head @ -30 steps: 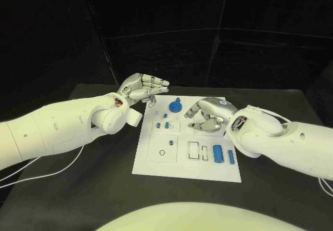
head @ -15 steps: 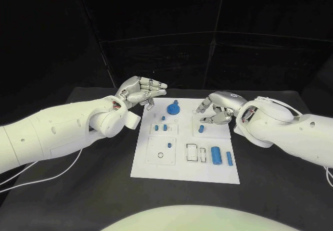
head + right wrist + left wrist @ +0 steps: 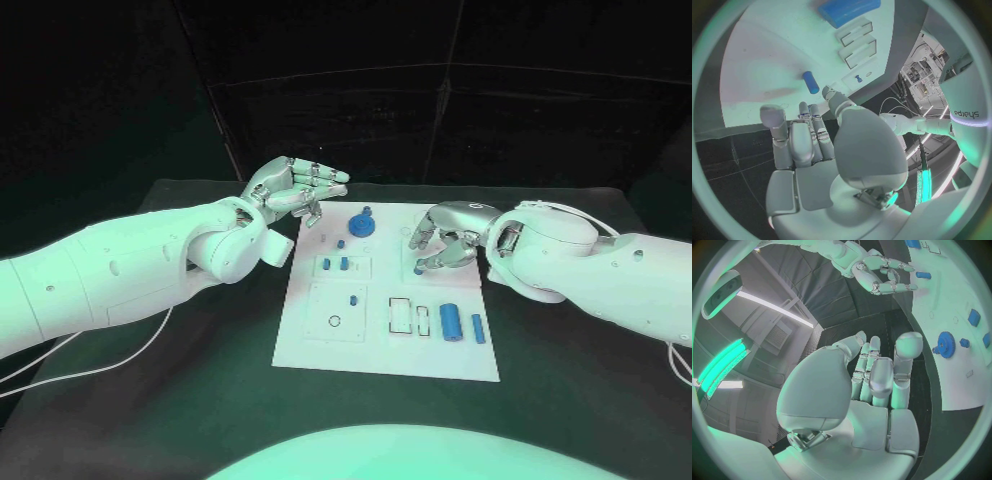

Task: Assemble the parts on the task board

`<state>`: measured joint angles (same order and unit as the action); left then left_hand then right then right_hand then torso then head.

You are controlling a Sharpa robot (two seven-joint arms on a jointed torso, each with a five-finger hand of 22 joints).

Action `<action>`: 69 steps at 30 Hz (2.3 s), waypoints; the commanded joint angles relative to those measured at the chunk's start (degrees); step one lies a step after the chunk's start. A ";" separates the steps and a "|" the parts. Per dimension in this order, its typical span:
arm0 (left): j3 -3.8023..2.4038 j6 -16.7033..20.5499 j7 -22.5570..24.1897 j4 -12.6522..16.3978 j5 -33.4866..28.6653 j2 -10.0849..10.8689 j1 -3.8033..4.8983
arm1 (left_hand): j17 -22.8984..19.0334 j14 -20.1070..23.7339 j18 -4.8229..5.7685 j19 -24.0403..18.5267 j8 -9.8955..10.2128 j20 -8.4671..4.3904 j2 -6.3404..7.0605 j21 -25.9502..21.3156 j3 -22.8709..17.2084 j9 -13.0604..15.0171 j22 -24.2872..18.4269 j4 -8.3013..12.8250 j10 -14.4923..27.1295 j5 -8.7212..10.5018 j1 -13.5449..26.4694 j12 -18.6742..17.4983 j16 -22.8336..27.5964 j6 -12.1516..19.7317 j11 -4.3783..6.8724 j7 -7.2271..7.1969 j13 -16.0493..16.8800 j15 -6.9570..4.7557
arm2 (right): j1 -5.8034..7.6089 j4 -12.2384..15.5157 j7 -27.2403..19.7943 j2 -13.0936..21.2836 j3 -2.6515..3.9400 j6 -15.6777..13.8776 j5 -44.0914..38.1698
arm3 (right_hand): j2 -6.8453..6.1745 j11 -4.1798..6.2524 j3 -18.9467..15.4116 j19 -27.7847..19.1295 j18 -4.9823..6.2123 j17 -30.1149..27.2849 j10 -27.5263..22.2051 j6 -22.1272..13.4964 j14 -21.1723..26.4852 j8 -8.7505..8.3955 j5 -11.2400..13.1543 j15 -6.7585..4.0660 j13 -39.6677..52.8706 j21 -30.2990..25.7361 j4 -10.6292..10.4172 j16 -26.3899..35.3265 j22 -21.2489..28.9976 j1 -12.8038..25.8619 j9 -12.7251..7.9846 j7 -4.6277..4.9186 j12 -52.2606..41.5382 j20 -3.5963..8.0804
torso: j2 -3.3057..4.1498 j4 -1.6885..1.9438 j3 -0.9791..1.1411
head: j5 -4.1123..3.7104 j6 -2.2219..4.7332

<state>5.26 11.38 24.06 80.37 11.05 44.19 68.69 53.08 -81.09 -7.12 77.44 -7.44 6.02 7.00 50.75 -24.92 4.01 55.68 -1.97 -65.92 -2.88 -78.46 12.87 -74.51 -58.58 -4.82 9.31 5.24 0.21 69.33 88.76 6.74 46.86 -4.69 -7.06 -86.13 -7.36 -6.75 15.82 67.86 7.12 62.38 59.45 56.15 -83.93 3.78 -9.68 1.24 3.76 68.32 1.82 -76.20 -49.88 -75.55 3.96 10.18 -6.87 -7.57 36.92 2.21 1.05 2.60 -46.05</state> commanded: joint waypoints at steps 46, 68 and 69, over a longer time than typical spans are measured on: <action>-0.02 -0.59 0.35 -0.09 -0.23 0.01 0.07 | -0.06 0.44 -1.05 -0.47 -0.14 -0.09 -0.53 -0.20 0.39 -0.06 -0.02 0.03 -0.19 -0.29 -0.01 -0.23 0.23 -0.08 -0.36 0.41 0.13 0.04 | -0.85 -1.84 1.32 -2.02 -0.06 2.51 -3.98 | 3.12 1.80 2.09 1.50 0.55 0.90 7.62 5.16 -1.57 1.09 0.33 -0.98 0.15 0.82 -0.67 -1.20 -1.70 -2.69 0.40 -1.15 -1.56 1.14 | -0.03 -0.02 -0.01 | 0.09 -0.78; -0.02 -0.66 0.21 -0.22 -0.23 0.11 0.07 | -0.06 0.44 -1.05 -0.46 -0.14 -0.09 -0.57 -0.20 0.42 -0.07 -0.01 0.02 -0.20 -0.29 -0.01 -0.22 0.21 -0.09 -0.36 0.41 0.14 0.04 | -0.88 4.09 -0.28 2.73 -0.01 -6.31 4.98 | 4.31 2.93 4.28 2.95 0.07 2.19 10.72 8.12 -1.89 1.87 -0.03 -1.96 0.36 2.39 -0.69 -2.16 -4.17 -3.50 0.69 -2.25 -1.32 2.08 | -0.16 -0.08 -0.05 | -0.10 -0.35; -0.02 -0.66 0.21 -0.25 -0.23 0.10 0.07 | -0.05 0.44 -1.05 -0.46 -0.15 -0.09 -0.59 -0.21 0.44 -0.07 -0.01 0.02 -0.21 -0.29 -0.01 -0.22 0.20 -0.09 -0.36 0.40 0.15 0.04 | -0.88 4.78 -0.76 2.91 0.00 -6.77 5.74 | 4.30 2.93 4.30 2.94 0.07 2.20 10.71 8.11 -1.89 1.86 -0.05 -1.96 0.36 2.38 -0.69 -2.17 -4.16 -3.51 0.69 -2.24 -1.30 2.09 | -0.11 -0.09 -0.02 | -0.03 -0.28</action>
<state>5.28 11.29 24.03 80.10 11.04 44.30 68.68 53.09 -81.09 -7.11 77.44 -7.43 6.02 7.00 50.76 -24.92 4.02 55.69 -1.96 -65.92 -2.88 -78.46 12.87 -74.51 -58.58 -4.82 9.32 5.31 0.21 68.33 92.59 7.86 49.71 -4.74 -10.35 -84.59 -3.21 -3.99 19.82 70.45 7.13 64.49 69.82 63.82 -83.93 5.56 -9.41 -0.42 4.12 70.39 1.16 -78.20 -54.03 -78.94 4.65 7.81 -8.45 -5.43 36.78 2.16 1.01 2.45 -46.43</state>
